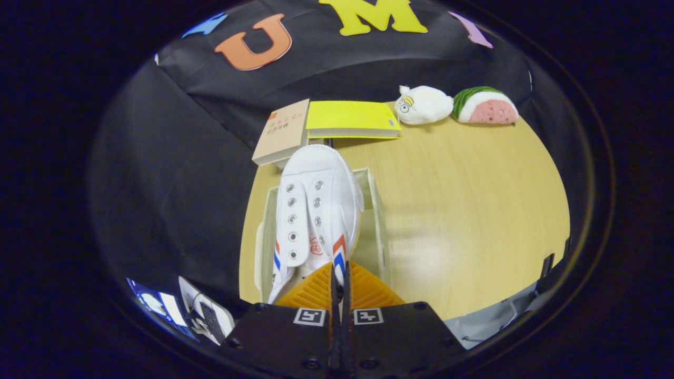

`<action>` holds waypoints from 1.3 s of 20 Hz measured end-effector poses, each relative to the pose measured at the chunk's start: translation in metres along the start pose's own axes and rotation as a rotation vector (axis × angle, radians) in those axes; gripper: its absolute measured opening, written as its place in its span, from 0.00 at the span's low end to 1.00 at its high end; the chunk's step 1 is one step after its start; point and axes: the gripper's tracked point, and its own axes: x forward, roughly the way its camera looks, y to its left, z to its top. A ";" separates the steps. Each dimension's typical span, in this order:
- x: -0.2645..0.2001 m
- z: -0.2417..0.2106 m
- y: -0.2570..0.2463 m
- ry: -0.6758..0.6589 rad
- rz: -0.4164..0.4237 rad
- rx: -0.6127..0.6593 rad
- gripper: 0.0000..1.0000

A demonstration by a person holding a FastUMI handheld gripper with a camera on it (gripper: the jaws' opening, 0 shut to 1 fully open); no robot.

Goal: Open the storage box then place both shoes into the box .Put the left shoe in first, then the right shoe, with the right side of both shoes facing outward in a uniform manner.

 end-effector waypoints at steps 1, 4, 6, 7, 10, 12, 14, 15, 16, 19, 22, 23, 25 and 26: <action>0.008 -0.005 -0.001 0.003 -0.021 -0.011 0.06; 0.029 -0.012 -0.010 0.001 -0.107 -0.054 0.06; 0.039 -0.017 -0.014 -0.004 -0.166 -0.086 0.06; 0.042 -0.020 -0.015 -0.004 -0.187 -0.091 0.06; 0.057 -0.027 -0.019 0.002 -0.228 -0.070 0.06; 0.065 -0.026 -0.026 -0.016 -0.285 -0.062 0.06; 0.075 -0.028 -0.033 -0.018 -0.338 -0.039 0.06; 0.079 -0.029 -0.033 -0.016 -0.349 -0.042 0.06; 0.081 -0.031 -0.034 -0.010 -0.353 -0.046 0.06; 0.088 -0.032 -0.033 -0.018 -0.361 -0.049 0.15; 0.080 -0.019 -0.027 -0.083 -0.347 -0.111 0.26; 0.072 -0.016 -0.023 -0.105 -0.341 -0.123 0.30; 0.055 -0.005 -0.017 -0.175 -0.321 -0.157 0.48; 0.045 -0.001 -0.018 -0.212 -0.322 -0.168 0.60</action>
